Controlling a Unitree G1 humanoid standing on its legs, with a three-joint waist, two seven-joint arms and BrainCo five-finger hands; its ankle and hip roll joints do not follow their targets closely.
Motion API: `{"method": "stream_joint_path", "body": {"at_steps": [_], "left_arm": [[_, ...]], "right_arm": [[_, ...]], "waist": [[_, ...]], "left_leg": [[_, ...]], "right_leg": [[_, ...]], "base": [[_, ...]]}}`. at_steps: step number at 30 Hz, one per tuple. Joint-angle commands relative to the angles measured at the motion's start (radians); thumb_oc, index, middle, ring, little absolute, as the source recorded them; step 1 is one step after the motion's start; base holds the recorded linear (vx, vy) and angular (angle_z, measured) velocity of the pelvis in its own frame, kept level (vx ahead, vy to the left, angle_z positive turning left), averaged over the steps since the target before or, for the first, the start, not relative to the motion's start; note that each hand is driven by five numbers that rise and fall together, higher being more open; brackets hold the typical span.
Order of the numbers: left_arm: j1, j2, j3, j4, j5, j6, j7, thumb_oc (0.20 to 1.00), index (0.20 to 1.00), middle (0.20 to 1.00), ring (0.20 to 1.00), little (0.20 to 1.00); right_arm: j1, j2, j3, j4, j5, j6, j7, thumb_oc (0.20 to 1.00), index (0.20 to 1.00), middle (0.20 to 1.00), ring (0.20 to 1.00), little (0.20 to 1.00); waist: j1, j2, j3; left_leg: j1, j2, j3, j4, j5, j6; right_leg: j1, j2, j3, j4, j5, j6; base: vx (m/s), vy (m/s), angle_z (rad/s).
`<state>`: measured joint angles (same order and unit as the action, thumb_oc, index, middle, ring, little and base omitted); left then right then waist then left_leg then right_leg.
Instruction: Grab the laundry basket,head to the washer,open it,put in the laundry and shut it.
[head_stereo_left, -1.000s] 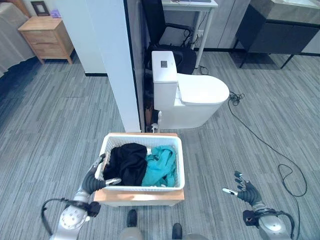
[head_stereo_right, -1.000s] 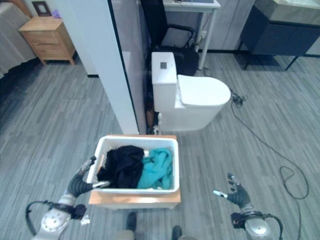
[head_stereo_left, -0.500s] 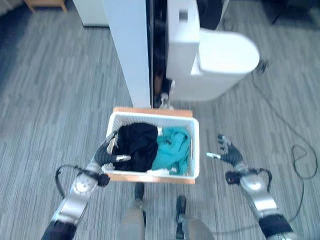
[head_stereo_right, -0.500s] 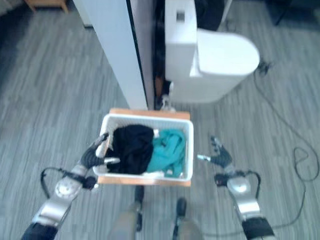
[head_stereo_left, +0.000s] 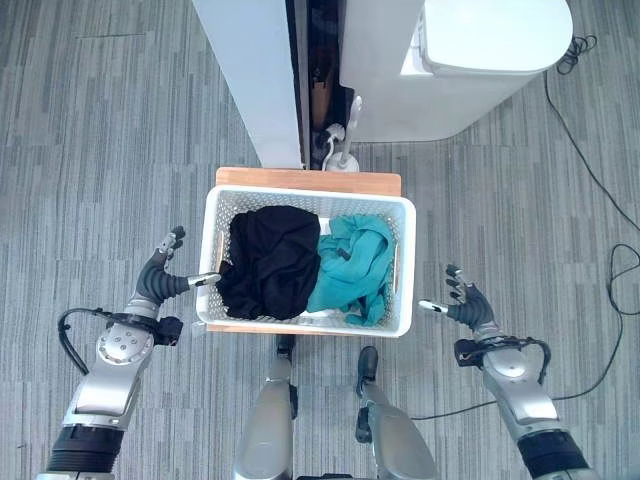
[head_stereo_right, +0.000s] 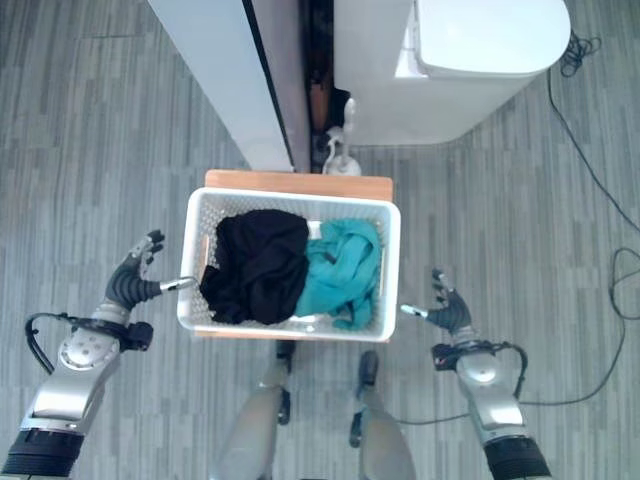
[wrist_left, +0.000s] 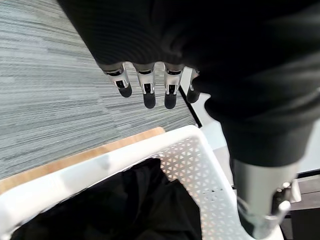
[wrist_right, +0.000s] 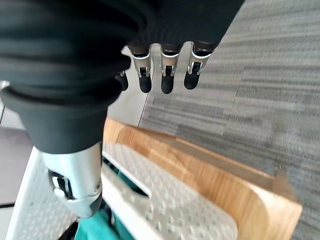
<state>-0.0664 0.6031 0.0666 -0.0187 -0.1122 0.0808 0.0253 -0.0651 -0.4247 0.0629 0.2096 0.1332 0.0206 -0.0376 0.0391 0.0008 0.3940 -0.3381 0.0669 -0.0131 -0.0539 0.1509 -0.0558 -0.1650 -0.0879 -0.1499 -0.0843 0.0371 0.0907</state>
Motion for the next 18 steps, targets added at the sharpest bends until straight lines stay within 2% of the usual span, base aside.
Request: {"method": "stream_joint_path", "body": {"at_steps": [1, 7, 12, 16, 18], "left_arm": [[0.025, -0.016, 0.060, -0.069, 0.016, -0.054, 0.027, 1.000, 1.000, 1.000, 1.000, 1.000], [-0.003, 0.000, 0.066, -0.069, 0.068, -0.056, 0.047, 1.000, 1.000, 1.000, 1.000, 1.000], [-0.115, 0.016, 0.017, 0.134, 0.193, -0.017, 0.126, 1.000, 1.000, 1.000, 1.000, 1.000], [-0.231, 0.012, -0.052, 0.326, 0.217, 0.019, 0.178, 1.000, 1.000, 1.000, 1.000, 1.000], [-0.260, 0.011, -0.066, 0.362, 0.211, 0.025, 0.193, 1.000, 1.000, 1.000, 1.000, 1.000]], "right_arm": [[0.027, -0.019, 0.008, -0.047, 0.025, -0.029, 0.013, 1.000, 1.000, 1.000, 1.000, 1.000], [0.019, -0.020, 0.019, -0.039, 0.027, -0.027, 0.008, 1.000, 1.000, 1.000, 1.000, 1.000], [-0.002, -0.018, 0.025, -0.067, 0.028, -0.017, 0.013, 1.000, 1.000, 1.000, 1.000, 1.000], [0.001, -0.032, 0.034, -0.107, 0.031, -0.026, 0.015, 1.000, 1.000, 1.000, 1.000, 1.000], [0.003, -0.036, 0.037, -0.118, 0.033, -0.029, 0.016, 1.000, 1.000, 1.000, 1.000, 1.000]], "waist": [[-0.008, -0.006, -0.076], [-0.012, -0.002, -0.075], [-0.028, -0.013, -0.080], [-0.048, -0.026, -0.072], [-0.053, -0.029, -0.066]], "left_leg": [[-0.021, 0.038, -0.001, 0.077, -0.099, -0.014], [-0.030, 0.038, -0.002, 0.082, -0.101, -0.018], [-0.038, 0.043, 0.007, 0.082, -0.103, -0.021], [-0.055, 0.052, 0.013, 0.097, -0.107, -0.020], [-0.059, 0.054, 0.016, 0.102, -0.108, -0.019]], "right_leg": [[-0.147, -0.106, -0.031, 0.147, 0.000, 0.015], [-0.160, -0.107, -0.026, 0.155, -0.001, 0.016], [-0.188, -0.105, -0.011, 0.169, -0.004, 0.017], [-0.215, -0.099, 0.002, 0.183, -0.006, 0.017], [-0.219, -0.097, 0.003, 0.184, -0.004, 0.018]], "base": [[0.00, 0.000, 0.00], [0.00, 0.000, 0.00], [0.00, 0.001, -0.02], [-0.01, 0.007, -0.07], [-0.01, -0.007, -0.10]]}}
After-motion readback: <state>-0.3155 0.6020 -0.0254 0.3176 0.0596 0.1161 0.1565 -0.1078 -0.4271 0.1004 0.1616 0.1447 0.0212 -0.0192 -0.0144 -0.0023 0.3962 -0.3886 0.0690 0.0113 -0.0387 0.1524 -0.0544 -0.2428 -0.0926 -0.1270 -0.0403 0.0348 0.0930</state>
